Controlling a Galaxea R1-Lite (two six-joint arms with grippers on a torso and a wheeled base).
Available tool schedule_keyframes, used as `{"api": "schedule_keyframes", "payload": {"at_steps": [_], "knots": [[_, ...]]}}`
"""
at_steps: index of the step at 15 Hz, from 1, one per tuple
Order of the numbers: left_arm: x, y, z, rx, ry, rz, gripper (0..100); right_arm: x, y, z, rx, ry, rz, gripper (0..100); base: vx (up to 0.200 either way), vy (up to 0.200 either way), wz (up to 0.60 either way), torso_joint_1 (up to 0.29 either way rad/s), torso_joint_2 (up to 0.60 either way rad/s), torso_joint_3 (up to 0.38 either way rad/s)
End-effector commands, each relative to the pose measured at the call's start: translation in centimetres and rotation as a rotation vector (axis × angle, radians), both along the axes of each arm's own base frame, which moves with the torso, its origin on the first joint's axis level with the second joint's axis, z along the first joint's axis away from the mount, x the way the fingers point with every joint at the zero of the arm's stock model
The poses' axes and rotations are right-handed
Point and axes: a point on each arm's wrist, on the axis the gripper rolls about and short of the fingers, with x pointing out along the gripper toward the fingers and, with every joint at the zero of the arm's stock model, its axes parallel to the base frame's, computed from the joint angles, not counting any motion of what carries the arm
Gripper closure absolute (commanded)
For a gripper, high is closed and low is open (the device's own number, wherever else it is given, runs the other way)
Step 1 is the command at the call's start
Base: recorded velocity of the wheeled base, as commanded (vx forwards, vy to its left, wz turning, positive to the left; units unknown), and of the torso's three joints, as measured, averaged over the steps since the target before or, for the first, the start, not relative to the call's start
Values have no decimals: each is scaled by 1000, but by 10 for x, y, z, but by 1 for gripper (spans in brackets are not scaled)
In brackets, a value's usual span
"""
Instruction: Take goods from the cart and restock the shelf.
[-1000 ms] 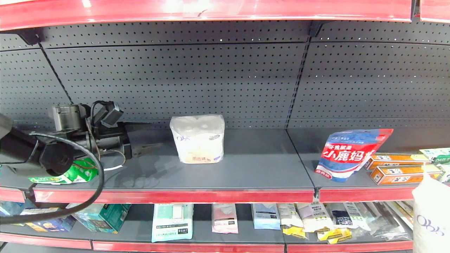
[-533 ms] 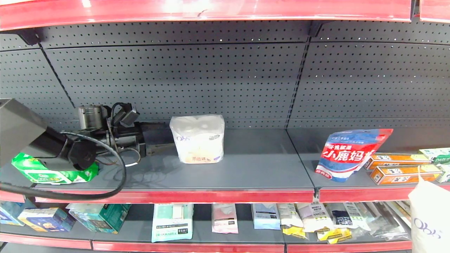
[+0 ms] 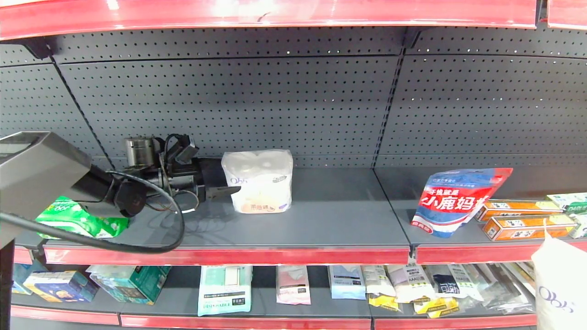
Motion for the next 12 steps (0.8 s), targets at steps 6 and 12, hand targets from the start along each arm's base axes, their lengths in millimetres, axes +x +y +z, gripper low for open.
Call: {"api": "schedule_keyframes", "payload": {"at_steps": [6, 12], "knots": [[21, -17, -12, -5, -12, -32, 0, 0, 0, -3, -2, 5, -12, 100, 0, 0, 0, 0, 0, 0], [33, -36, -17, -8, -27, -63, 0, 0, 0, -3, -20, 19, -10, 100, 0, 0, 0, 0, 0, 0]]}}
